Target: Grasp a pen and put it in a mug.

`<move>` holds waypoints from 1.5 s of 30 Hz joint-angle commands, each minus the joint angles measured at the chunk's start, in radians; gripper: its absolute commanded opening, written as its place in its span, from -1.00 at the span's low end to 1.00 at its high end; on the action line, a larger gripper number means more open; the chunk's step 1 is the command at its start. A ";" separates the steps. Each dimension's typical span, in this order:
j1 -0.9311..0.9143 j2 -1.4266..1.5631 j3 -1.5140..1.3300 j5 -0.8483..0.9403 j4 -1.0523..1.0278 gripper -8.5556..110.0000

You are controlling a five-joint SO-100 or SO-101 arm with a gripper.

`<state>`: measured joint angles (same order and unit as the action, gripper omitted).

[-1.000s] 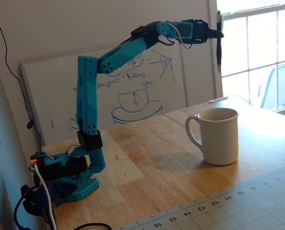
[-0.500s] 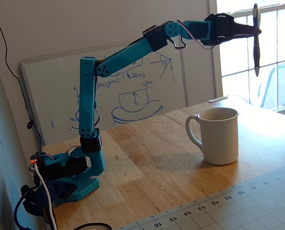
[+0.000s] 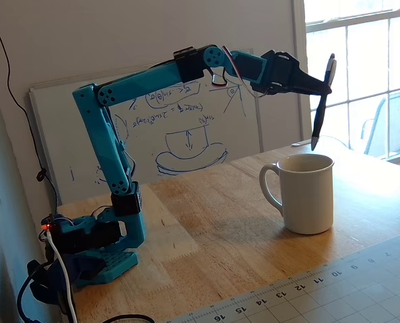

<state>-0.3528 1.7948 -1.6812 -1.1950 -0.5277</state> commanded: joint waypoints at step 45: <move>0.107 -0.003 -0.110 0.011 -0.003 -0.45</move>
<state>-0.2378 1.7595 -1.8331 -1.1950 -0.5277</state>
